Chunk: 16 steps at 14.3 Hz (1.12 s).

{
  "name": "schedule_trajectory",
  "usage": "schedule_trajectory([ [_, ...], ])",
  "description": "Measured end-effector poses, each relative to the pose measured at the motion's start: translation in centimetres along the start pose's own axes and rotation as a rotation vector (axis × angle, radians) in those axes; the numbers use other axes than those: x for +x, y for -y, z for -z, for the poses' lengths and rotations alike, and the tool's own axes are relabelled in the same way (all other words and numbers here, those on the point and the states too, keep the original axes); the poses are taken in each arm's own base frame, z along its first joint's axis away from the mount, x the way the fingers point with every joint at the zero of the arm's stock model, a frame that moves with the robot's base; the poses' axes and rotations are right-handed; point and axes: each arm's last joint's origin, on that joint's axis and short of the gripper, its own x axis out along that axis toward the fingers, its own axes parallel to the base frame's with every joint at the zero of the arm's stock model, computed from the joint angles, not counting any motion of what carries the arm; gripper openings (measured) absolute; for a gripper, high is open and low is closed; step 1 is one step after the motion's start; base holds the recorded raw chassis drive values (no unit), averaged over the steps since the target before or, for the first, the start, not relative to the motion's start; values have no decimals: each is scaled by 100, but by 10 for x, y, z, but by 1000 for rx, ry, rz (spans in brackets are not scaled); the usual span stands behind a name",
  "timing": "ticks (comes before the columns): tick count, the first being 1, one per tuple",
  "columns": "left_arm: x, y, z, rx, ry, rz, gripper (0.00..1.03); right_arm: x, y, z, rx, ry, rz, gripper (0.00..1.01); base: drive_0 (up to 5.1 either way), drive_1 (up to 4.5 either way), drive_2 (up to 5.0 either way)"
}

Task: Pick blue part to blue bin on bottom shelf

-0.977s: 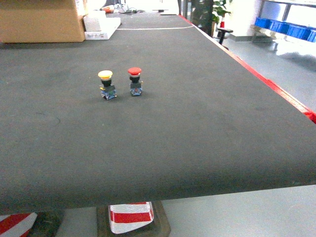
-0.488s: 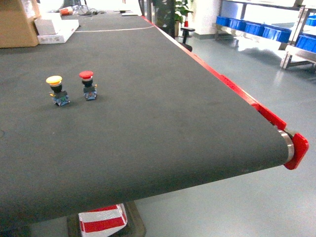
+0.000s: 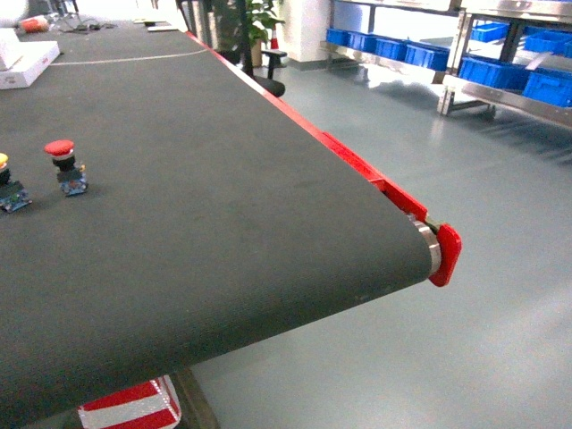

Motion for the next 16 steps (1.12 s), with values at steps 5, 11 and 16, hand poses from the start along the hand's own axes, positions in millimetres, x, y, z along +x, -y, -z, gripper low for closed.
schedule_trajectory([
  [5,0,0,0,0,0,0,44,0,0,0,0,0,0,98,-154,-154,-154],
  [11,0,0,0,0,0,0,44,0,0,0,0,0,0,98,-154,-154,-154],
  [16,0,0,0,0,0,0,44,0,0,0,0,0,0,98,-154,-154,-154],
])
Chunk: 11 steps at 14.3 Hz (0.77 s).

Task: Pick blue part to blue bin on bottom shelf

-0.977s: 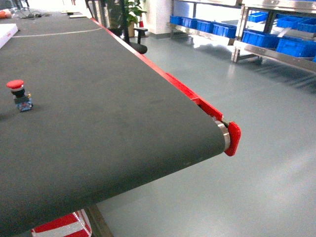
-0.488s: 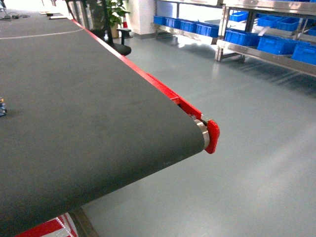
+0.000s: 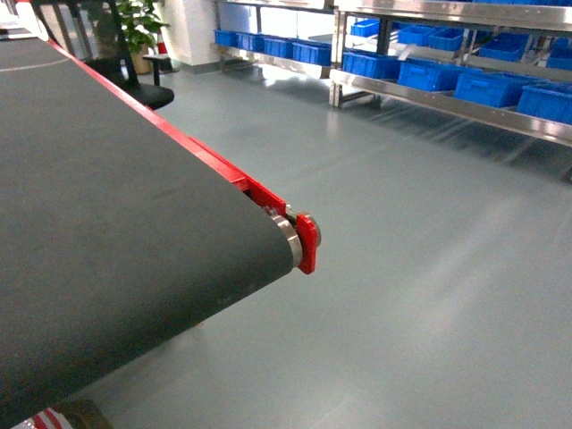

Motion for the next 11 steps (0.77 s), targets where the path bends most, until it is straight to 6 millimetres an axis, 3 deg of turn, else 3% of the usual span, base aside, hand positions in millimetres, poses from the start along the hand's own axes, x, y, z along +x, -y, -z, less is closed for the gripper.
schedule_trajectory([
  [11,0,0,0,0,0,0,44,0,0,0,0,0,0,98,-154,-154,-154],
])
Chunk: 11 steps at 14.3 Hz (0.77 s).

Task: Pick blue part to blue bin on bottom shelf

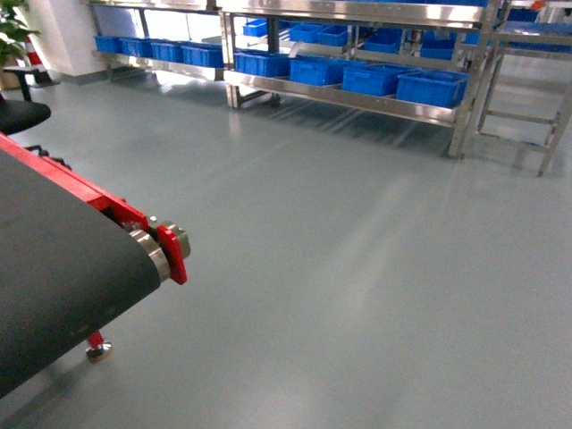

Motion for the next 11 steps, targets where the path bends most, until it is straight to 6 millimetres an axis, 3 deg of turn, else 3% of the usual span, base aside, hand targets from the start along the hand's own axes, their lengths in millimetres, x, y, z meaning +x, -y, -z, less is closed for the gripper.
schedule_trajectory([
  [11,0,0,0,0,0,0,44,0,0,0,0,0,0,98,-154,-154,-154],
])
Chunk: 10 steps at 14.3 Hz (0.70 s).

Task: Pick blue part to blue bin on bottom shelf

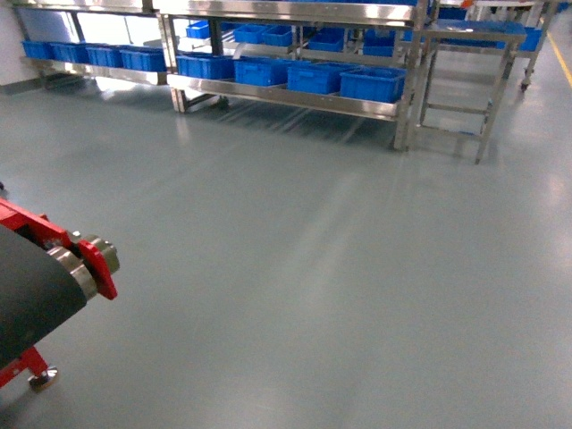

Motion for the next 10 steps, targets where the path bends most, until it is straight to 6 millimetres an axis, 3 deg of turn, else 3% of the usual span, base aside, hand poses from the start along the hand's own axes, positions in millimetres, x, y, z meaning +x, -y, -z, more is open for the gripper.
schedule_trajectory([
  [10,0,0,0,0,0,0,44,0,0,0,0,0,0,98,-154,-154,-154],
])
